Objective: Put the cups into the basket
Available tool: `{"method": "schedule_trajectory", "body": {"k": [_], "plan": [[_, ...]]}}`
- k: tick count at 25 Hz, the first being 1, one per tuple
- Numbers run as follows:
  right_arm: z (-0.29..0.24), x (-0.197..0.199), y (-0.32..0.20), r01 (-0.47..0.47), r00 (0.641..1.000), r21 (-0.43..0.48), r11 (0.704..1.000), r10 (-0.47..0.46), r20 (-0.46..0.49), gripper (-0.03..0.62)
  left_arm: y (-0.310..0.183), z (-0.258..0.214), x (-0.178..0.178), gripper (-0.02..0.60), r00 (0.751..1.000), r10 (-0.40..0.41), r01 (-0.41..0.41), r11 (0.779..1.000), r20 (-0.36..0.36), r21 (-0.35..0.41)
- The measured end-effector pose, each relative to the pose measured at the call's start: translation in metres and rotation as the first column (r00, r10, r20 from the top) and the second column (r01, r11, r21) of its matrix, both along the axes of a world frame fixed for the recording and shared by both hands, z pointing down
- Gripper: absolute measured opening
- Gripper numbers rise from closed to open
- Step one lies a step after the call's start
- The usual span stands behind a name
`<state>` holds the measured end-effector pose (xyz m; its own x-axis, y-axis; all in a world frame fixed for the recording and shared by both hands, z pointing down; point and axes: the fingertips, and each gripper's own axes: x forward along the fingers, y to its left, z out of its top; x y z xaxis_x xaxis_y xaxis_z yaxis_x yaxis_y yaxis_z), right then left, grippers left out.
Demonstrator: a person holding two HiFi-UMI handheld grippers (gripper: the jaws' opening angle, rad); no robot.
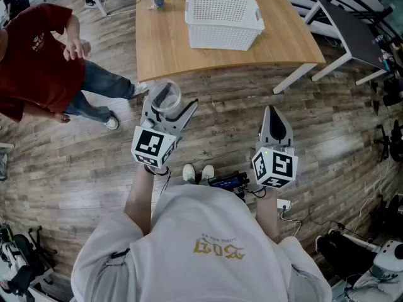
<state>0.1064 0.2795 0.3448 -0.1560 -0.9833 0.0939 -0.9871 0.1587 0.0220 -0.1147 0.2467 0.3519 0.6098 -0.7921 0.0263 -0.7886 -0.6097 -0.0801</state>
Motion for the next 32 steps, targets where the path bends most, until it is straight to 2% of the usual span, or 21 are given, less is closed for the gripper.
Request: {"method": "schedule_trajectory", "body": {"k": [5,11,16,23,32], "plan": [[0.004,-0.004,-0.001,0.051,0.999,0.004,0.999,-0.051,-0.007,0.009,0.032,0.004,0.029,0.342,0.999,0.001,-0.003,0.999,-0.046,-0.045],[0.003,-0.013,-0.003,0.084,0.996,0.011,0.996,-0.084,0.001,0.009,0.028,0.0,0.023,0.345,0.997,-0.039,0.037,0.998,-0.06,-0.042],[0.001,-0.01,0.0,0.116,0.989,0.049,0.992,-0.12,0.083,0.011,0.029,-0.002,0.028,0.347,0.997,-0.045,0.043,0.998,-0.058,-0.039],[0.004,0.007,0.004,0.139,0.988,0.041,0.989,-0.141,0.064,0.011,0.033,0.001,0.046,0.348,0.995,-0.074,0.071,0.996,-0.06,-0.045],[0.007,0.024,0.005,0.146,0.985,0.034,0.989,-0.149,0.086,0.011,0.035,0.001,0.058,0.348,0.991,-0.102,0.097,0.993,-0.082,-0.068]]}}
